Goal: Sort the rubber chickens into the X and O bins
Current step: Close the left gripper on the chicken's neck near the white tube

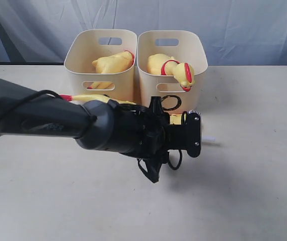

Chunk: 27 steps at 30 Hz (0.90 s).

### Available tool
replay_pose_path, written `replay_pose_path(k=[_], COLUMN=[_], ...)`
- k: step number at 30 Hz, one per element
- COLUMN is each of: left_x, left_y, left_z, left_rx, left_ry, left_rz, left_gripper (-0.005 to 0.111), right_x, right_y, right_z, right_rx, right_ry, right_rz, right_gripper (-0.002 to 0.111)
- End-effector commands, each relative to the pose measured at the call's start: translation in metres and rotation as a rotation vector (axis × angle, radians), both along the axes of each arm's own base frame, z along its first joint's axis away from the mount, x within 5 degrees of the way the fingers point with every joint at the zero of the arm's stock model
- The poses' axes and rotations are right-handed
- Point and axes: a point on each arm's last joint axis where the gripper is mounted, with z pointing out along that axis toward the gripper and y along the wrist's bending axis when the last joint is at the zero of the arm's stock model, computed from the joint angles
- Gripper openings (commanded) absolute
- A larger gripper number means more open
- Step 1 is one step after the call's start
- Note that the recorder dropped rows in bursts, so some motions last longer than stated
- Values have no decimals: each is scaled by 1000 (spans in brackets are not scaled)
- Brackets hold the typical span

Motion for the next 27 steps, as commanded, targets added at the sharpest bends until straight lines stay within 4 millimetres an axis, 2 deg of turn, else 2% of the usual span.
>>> replay_pose_path(k=[1,4,13,27], left_x=[9,14,13,13], left_y=[8,14,7,10], left_z=[1,1,-1,-35], left_rx=[-5,-5,-48,46], left_ry=[-2,-2,11,42], left_rz=[36,54,3,-1], left_gripper=[60,60,60,59], right_x=[0,0,0,0], right_y=[-1,-1,-1,-1], right_z=[-1,-1,-1,-1], right_rx=[-4,-4,-4,-4], right_ry=[-7,-7,-7,-7], right_rz=[-1,-1,-1,-1], right_gripper=[-1,-1,-1,-1])
